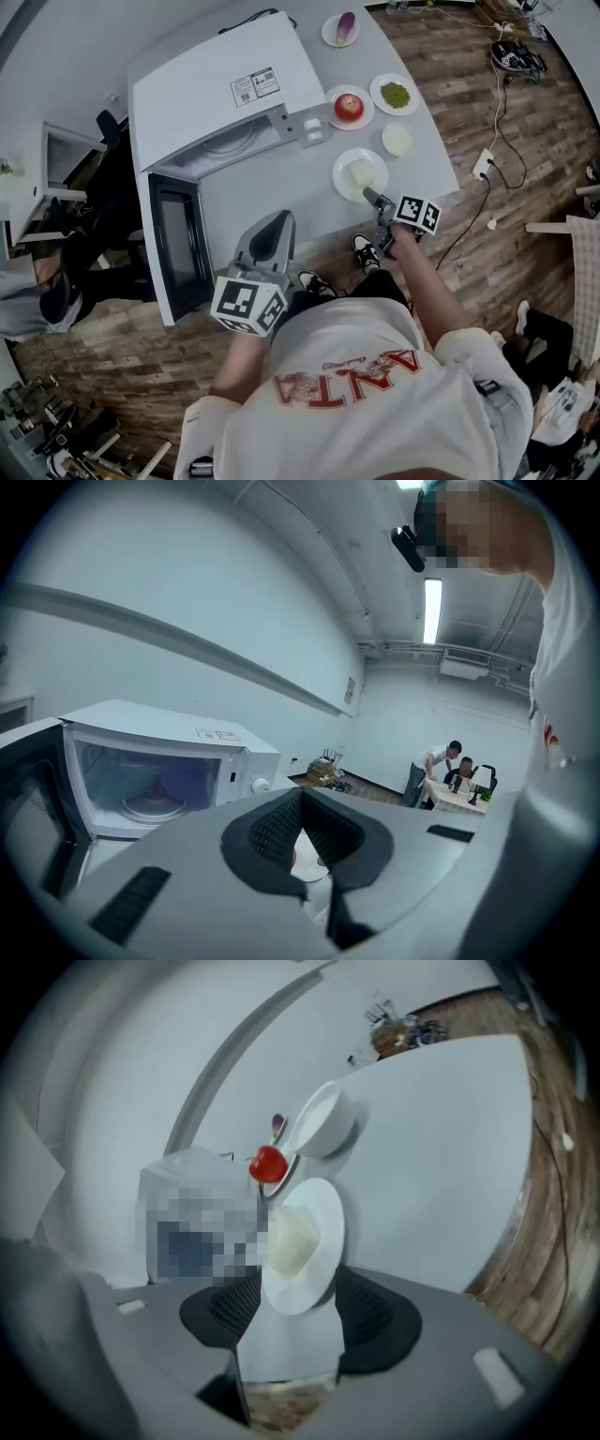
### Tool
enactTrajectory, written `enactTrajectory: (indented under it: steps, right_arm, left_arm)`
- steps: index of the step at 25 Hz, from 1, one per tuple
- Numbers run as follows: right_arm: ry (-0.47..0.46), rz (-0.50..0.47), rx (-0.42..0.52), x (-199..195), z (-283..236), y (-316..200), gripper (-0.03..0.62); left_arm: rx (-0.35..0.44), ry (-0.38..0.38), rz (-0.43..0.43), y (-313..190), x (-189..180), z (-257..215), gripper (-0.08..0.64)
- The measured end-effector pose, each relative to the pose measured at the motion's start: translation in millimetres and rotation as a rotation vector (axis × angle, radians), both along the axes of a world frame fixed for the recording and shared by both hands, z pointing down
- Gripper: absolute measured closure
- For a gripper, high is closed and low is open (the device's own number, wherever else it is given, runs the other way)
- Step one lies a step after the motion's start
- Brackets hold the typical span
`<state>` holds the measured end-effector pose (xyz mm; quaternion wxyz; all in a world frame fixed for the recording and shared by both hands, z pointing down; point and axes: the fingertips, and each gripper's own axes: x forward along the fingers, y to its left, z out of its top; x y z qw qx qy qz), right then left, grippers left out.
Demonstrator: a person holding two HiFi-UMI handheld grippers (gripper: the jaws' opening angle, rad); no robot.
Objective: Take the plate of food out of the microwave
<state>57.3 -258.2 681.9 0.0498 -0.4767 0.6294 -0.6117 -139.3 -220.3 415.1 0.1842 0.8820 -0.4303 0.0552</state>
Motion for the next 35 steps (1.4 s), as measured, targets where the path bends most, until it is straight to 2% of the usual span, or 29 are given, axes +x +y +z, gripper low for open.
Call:
enactTrajectory:
  steps: [6,9,11,13,16,17,24,28,31,35]
  right_arm:
    - [0.301,-0.343,-0.024,-11.2,5.9,14.1,0.362]
    - [0.439,-0.430,-0.020,-7.3,2.3,19.8,0.360]
    - [0.479,-0.437,0.018,-4.2,-9.6,17.7,0.362]
    - [0.500,-0.425,0.087,-3.2,-31.3,10.8,0.427]
    - [0.534,-0.390,0.245,-6.1,-79.4,-5.9,0.573]
    - [0.528,-0.380,0.299,-9.0,-97.7,-11.2,0.589]
    - [0.437,-0.369,0.667,-40.5,-242.4,-24.9,0.591]
    - [0.436,-0.357,0.862,-50.8,-315.8,-21.1,0.591]
    - [0.454,-0.378,0.974,-59.4,-352.8,-12.1,0.591]
    - [0.463,-0.409,1.060,-70.7,-379.5,-6.7,0.591]
  left_arm:
    - [0.006,0.003,-0.011,-2.0,1.4,-3.4,0.554]
    - [0.015,0.011,-0.020,-5.1,2.1,-7.5,0.554]
    - [0.025,0.017,-0.025,-7.5,3.9,-11.2,0.554]
    - [0.038,0.025,-0.031,-10.3,5.1,-16.4,0.554]
    - [0.064,0.033,-0.038,-14.2,4.9,-26.6,0.554]
    - [0.074,0.035,-0.041,-15.4,4.5,-30.2,0.554]
    - [0.117,0.064,-0.077,-24.8,-3.5,-53.3,0.554]
    - [0.155,0.068,-0.104,-31.3,-11.7,-71.9,0.554]
    - [0.181,0.065,-0.116,-32.5,-17.9,-84.6,0.554]
    - [0.209,0.064,-0.122,-32.4,-22.5,-98.7,0.554]
